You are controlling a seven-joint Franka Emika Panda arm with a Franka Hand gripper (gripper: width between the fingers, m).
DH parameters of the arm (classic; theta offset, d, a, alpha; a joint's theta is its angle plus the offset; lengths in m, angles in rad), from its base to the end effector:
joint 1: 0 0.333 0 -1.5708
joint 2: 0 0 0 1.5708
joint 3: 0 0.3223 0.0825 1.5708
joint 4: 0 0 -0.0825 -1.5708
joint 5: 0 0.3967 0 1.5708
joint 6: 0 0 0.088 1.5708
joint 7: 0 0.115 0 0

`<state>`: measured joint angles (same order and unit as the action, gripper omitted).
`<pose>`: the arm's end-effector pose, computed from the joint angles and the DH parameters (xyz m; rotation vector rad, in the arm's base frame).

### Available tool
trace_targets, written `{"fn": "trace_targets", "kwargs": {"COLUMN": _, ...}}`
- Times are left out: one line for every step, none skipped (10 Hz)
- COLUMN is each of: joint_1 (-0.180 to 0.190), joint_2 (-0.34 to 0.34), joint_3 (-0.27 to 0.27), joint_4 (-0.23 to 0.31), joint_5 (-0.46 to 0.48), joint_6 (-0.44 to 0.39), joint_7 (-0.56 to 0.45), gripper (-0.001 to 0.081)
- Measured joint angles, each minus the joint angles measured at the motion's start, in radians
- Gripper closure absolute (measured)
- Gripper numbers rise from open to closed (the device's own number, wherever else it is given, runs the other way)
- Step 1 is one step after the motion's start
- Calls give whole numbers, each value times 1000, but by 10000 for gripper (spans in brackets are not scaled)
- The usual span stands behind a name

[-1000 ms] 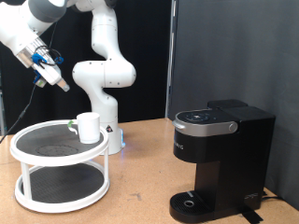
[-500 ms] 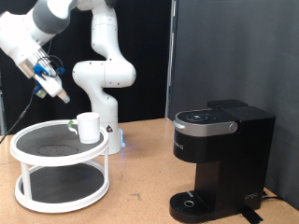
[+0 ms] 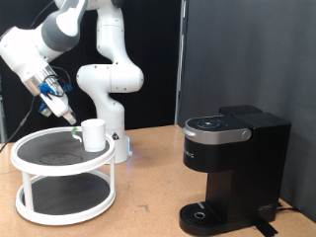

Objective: Make a cup of coffee with the keurig machine

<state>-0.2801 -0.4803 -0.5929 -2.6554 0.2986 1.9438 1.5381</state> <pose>0.2598 -0.2506 0.3493 -0.8856 2.5415 0.6705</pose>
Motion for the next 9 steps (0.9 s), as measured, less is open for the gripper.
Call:
{"fn": "trace_targets", "kwargs": {"joint_1": 0, "joint_2": 1, "joint_3": 0, "joint_4": -16, "joint_5": 0, "joint_6": 14, "joint_7": 5, "gripper": 182}}
{"fn": "trace_targets", "kwargs": {"joint_1": 0, "joint_2": 2, "joint_3": 1, "joint_4": -35, "joint_5": 0, "joint_6": 37, "joint_7": 15, "gripper": 106}}
{"fn": "trace_targets", "kwargs": {"joint_1": 0, "joint_2": 2, "joint_3": 2, "joint_4": -55, "joint_5": 2, "joint_6": 69, "joint_7": 24, "gripper": 106}}
{"fn": "trace_targets", "kwargs": {"joint_1": 0, "joint_2": 2, "joint_3": 2, "joint_4": -76, "joint_5": 5, "joint_6": 101, "joint_7": 32, "gripper": 78}}
{"fn": "trace_targets", "kwargs": {"joint_1": 0, "joint_2": 2, "joint_3": 2, "joint_4": -93, "joint_5": 9, "joint_6": 128, "joint_7": 35, "gripper": 73}}
{"fn": "trace_targets", "kwargs": {"joint_1": 0, "joint_2": 1, "joint_3": 2, "joint_4": -107, "joint_5": 18, "joint_6": 152, "joint_7": 35, "gripper": 73}}
{"fn": "trace_targets", "kwargs": {"joint_1": 0, "joint_2": -1, "joint_3": 1, "joint_4": -119, "joint_5": 25, "joint_6": 166, "joint_7": 33, "gripper": 73}}
{"fn": "trace_targets", "kwargs": {"joint_1": 0, "joint_2": -3, "joint_3": 1, "joint_4": -128, "joint_5": 31, "joint_6": 180, "joint_7": 29, "gripper": 72}}
{"fn": "trace_targets", "kwargs": {"joint_1": 0, "joint_2": -6, "joint_3": 0, "joint_4": -135, "joint_5": 38, "joint_6": 186, "joint_7": 23, "gripper": 72}}
